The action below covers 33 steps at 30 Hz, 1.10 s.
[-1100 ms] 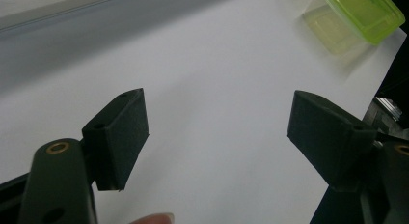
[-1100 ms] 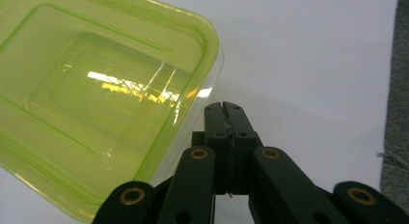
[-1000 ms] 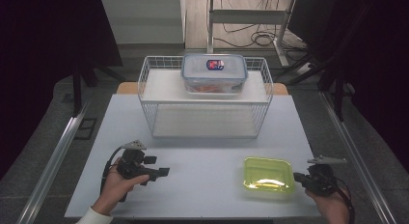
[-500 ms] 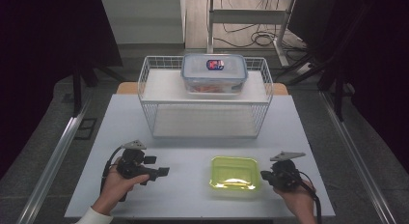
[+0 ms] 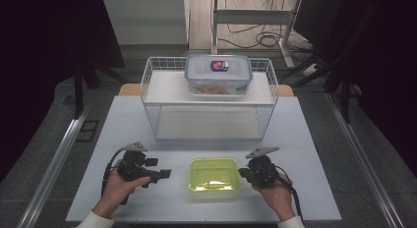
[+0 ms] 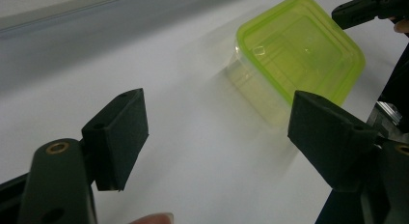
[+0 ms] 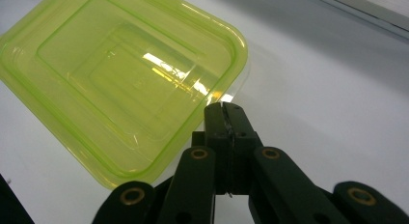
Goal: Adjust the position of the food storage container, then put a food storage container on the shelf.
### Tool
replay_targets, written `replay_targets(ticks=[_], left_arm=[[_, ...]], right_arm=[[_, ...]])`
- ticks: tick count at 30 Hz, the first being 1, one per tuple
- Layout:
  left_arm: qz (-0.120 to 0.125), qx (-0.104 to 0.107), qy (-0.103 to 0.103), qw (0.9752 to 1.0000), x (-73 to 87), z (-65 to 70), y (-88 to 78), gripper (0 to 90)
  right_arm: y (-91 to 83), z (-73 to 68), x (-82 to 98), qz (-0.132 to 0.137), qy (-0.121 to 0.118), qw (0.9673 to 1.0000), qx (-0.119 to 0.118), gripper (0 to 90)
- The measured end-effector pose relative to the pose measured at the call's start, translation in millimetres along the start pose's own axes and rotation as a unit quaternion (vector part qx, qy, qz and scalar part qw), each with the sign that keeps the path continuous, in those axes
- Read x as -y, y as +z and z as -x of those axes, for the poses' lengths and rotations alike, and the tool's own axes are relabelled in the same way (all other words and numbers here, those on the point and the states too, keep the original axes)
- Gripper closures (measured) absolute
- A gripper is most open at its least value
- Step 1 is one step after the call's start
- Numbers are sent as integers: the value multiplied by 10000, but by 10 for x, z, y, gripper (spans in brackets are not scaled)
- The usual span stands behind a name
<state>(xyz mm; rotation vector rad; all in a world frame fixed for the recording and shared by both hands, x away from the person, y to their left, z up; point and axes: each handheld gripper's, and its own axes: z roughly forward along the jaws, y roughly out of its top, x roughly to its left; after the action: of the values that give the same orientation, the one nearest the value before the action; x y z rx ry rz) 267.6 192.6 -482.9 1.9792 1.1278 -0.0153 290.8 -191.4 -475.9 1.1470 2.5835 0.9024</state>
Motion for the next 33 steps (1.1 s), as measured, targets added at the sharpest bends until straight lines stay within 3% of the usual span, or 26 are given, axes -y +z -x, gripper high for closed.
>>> replay_targets(ticks=[5, 6, 15, 19, 20, 21, 26, 30, 33], left_arm=[[-15, -10, -9, 10000, 0, -7, 7, 214], [-15, -18, -15, 10000, 2, -5, 11, 213], [115, -3, -116, 9999, -1, 15, -20, 206], [176, 23, -183, 9997, -5, 42, -28, 199], [187, 28, -199, 9996, -5, 49, -27, 199], [200, 27, -225, 9995, -5, 57, -26, 199], [204, -5, -348, 9992, 2, 81, -6, 194], [265, 11, -483, 9985, 7, 109, -7, 188], [252, 53, -468, 9986, 5, 137, 18, 187]], right_arm=[[55, -43, -44, 39, 18, 9999, -162, 894], [74, -64, -49, 72, 24, 9994, -327, 894], [-34, 12, 15, 247, 132, 9992, -270, 885], [-136, 78, 52, 494, 337, 9970, -491, 750], [-158, 113, 72, 580, 518, 9949, -637, 628], [-158, 113, 72, 580, 518, 9949, -637, 628], [-134, 159, 108, 671, 886, 9887, -1007, 444], [-112, 130, 106, 685, 962, 9878, -1014, 340], [-79, 93, 118, 724, 1001, 9863, -1092, 312]])
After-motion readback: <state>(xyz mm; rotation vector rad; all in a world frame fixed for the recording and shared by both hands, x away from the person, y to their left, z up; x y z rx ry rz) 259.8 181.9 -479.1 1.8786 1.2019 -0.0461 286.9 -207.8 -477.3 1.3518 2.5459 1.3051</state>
